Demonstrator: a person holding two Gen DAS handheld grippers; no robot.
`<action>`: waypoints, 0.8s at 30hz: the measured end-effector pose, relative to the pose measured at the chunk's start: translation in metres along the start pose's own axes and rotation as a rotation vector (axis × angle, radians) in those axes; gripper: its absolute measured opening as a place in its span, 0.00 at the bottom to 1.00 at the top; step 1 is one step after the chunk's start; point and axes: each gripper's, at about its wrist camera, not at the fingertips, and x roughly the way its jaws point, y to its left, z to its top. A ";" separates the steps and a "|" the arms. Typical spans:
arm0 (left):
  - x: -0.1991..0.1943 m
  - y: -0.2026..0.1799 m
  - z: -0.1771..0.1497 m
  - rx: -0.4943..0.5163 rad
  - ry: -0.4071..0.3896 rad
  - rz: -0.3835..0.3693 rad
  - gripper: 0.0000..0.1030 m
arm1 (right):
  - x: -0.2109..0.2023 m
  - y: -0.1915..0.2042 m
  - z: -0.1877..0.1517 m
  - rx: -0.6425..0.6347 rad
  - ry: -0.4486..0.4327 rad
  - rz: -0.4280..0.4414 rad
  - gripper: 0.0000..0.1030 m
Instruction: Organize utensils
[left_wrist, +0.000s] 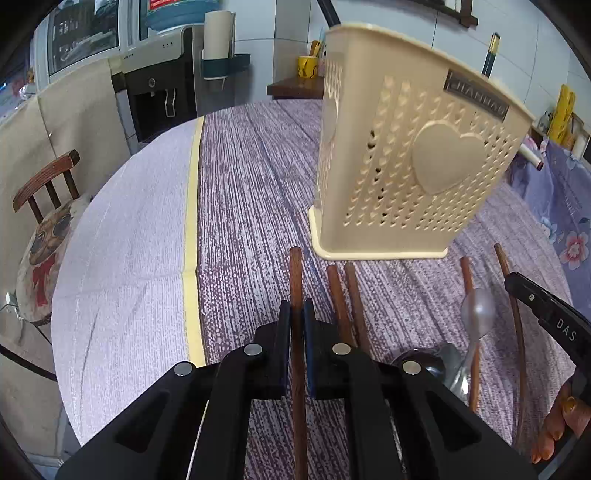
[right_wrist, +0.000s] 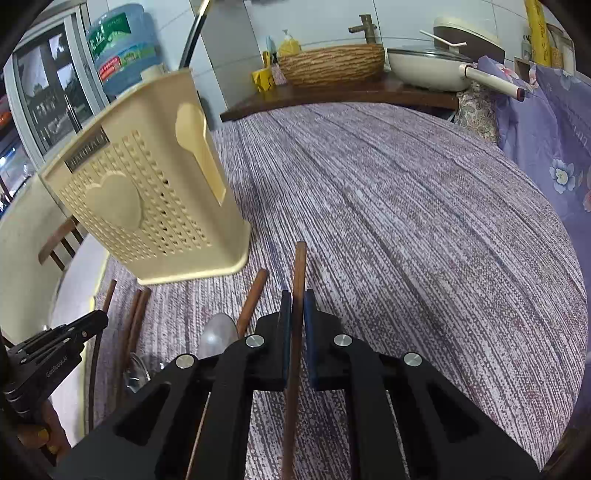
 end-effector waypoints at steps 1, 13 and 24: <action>-0.003 0.000 0.000 -0.002 -0.009 -0.005 0.08 | -0.003 0.000 0.001 -0.001 -0.010 0.004 0.08; -0.070 0.009 0.011 -0.032 -0.171 -0.085 0.08 | -0.067 -0.004 0.015 0.020 -0.153 0.204 0.08; -0.124 0.014 0.014 -0.048 -0.298 -0.148 0.08 | -0.126 0.010 0.017 -0.062 -0.251 0.306 0.08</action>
